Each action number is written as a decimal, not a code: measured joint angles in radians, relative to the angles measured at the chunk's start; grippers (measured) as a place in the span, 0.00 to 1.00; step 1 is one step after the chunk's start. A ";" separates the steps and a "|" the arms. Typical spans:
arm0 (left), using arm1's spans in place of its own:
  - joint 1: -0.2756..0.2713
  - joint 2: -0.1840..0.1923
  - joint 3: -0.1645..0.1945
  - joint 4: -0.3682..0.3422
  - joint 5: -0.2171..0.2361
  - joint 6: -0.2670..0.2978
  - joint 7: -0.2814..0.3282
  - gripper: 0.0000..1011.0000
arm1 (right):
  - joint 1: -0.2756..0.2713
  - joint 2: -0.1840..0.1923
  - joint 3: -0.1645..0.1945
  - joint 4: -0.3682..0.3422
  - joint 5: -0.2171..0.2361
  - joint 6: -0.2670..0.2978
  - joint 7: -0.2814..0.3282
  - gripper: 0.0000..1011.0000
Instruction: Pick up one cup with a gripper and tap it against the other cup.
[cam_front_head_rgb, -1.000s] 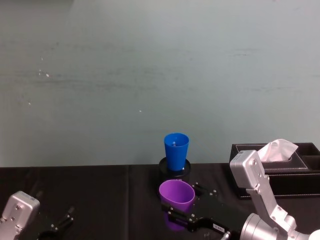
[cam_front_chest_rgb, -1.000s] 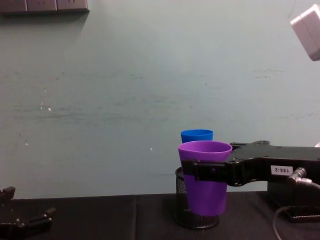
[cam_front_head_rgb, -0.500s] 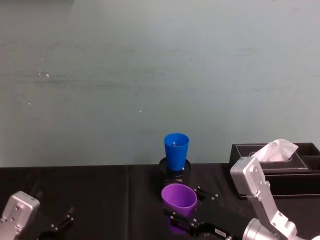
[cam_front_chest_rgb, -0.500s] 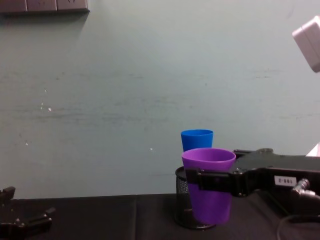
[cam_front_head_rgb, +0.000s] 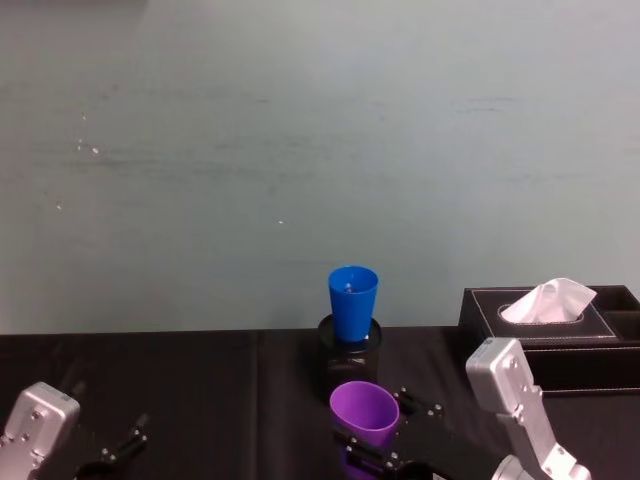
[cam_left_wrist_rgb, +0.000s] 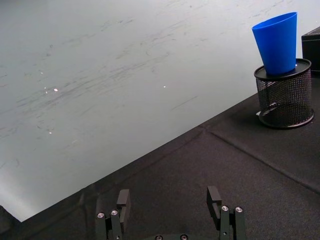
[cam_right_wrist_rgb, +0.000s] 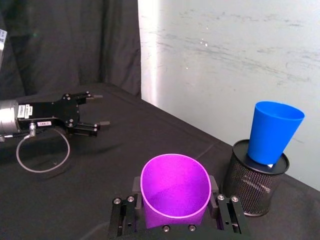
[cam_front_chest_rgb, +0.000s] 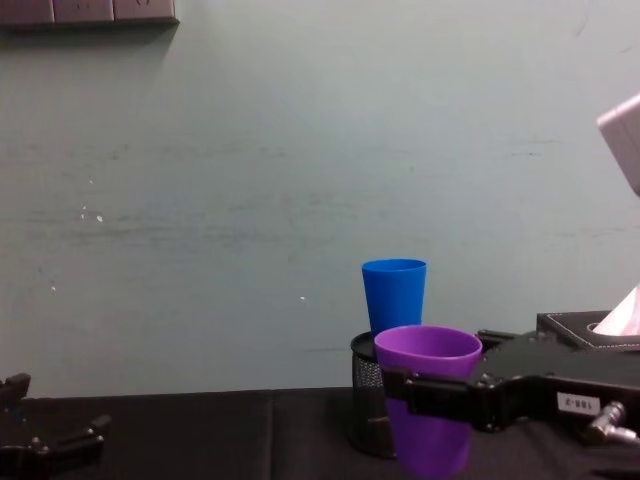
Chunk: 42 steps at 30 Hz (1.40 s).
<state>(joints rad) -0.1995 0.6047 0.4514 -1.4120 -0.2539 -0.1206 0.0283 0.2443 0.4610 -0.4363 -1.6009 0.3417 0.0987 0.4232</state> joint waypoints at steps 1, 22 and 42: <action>0.000 0.000 0.000 0.000 0.000 0.000 0.000 0.99 | -0.002 -0.002 0.001 0.003 -0.001 -0.003 0.000 0.72; 0.000 0.000 0.000 0.000 0.000 0.000 0.000 0.99 | -0.050 -0.036 0.028 0.115 -0.032 -0.118 0.012 0.72; 0.000 0.000 0.000 0.000 0.000 0.000 0.000 0.99 | -0.036 -0.074 0.035 0.227 -0.058 -0.199 0.043 0.72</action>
<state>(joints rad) -0.1995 0.6047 0.4514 -1.4120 -0.2539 -0.1206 0.0283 0.2081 0.3872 -0.4015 -1.3743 0.2837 -0.1001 0.4659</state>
